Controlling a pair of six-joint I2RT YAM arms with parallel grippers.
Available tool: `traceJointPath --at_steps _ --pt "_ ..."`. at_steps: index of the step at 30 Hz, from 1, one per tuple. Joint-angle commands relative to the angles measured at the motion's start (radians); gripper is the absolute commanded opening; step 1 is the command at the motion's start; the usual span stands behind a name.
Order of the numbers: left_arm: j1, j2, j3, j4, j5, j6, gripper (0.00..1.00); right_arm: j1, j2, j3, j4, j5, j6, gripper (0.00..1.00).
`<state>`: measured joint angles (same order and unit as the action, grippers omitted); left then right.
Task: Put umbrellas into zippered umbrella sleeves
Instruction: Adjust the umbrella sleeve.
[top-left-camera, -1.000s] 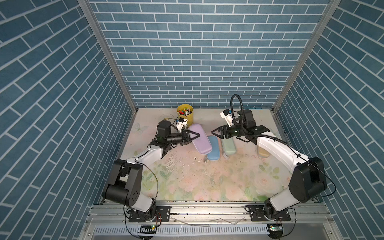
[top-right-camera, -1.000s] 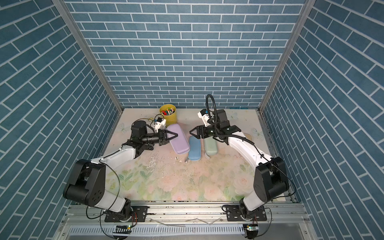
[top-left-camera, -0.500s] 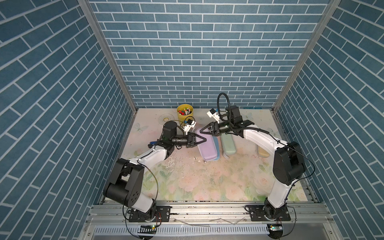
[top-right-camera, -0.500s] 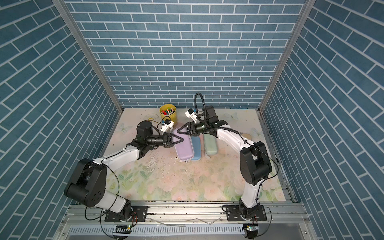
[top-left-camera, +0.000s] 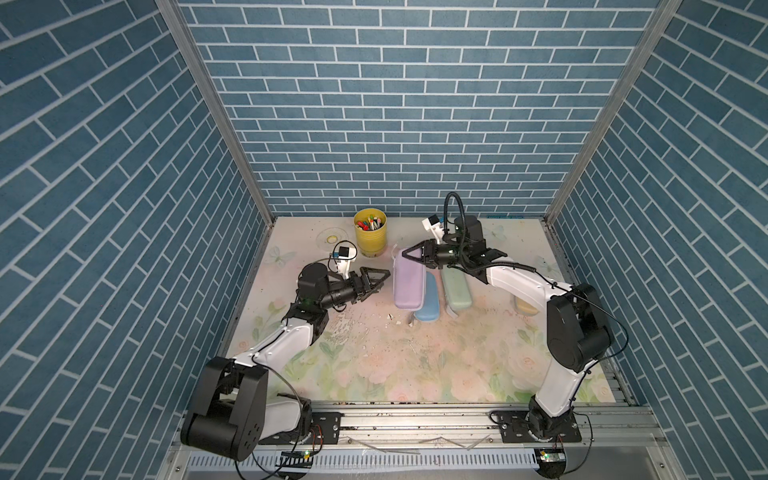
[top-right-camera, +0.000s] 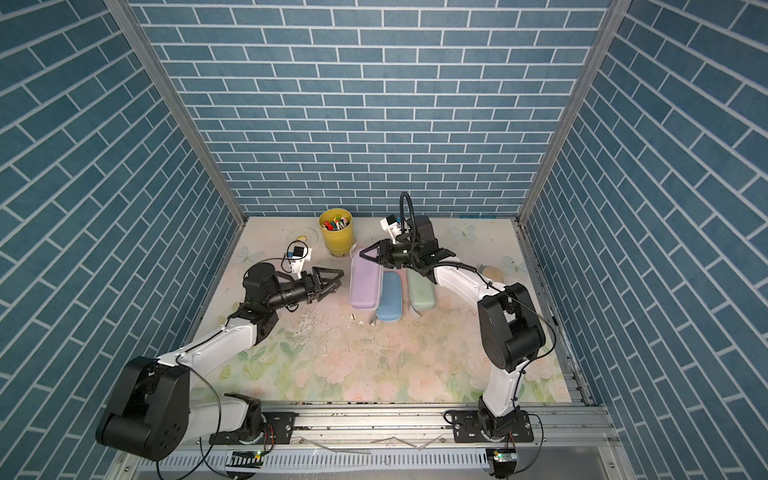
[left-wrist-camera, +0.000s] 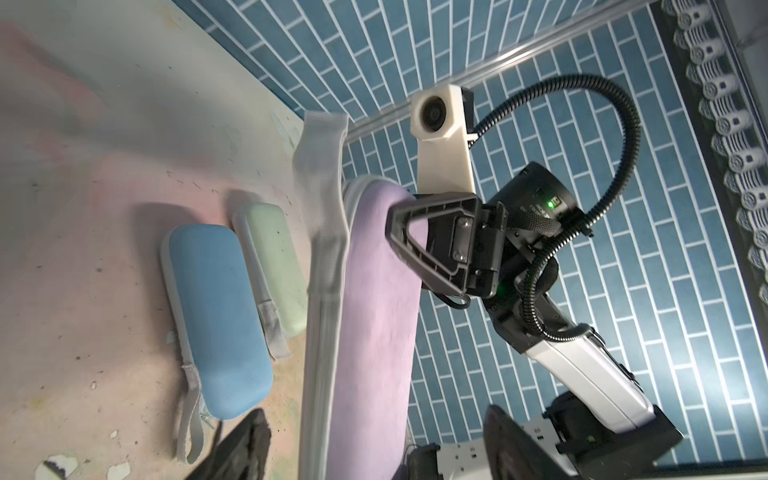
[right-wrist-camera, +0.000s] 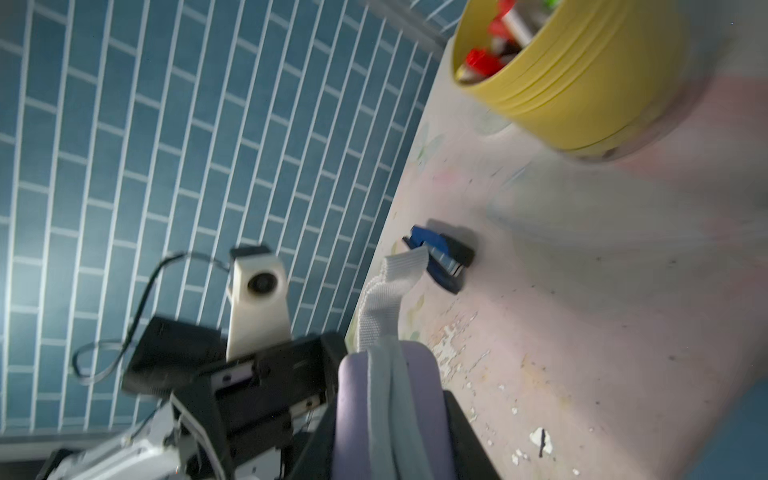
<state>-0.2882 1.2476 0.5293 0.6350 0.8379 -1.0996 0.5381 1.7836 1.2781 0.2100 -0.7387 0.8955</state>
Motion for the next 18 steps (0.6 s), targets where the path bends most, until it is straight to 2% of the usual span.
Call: traceJointPath --at_steps 1,6,12,15,18 --pt "-0.078 -0.031 -0.062 0.085 -0.21 -0.074 0.86 0.013 -0.089 -0.058 0.278 0.286 0.24 0.09" --pt "-0.149 0.025 -0.087 0.134 -0.29 -0.119 0.86 0.043 -0.087 -0.107 0.393 0.39 0.347 0.07" --pt "-0.159 0.125 -0.135 0.317 -0.363 -0.229 0.83 0.084 -0.09 -0.137 0.455 0.441 0.413 0.07" --pt "-0.16 0.174 -0.106 0.413 -0.415 -0.279 0.79 0.116 -0.087 -0.169 0.51 0.47 0.453 0.08" --pt "-0.162 0.233 -0.076 0.515 -0.452 -0.34 0.7 0.134 -0.085 -0.186 0.529 0.486 0.478 0.11"
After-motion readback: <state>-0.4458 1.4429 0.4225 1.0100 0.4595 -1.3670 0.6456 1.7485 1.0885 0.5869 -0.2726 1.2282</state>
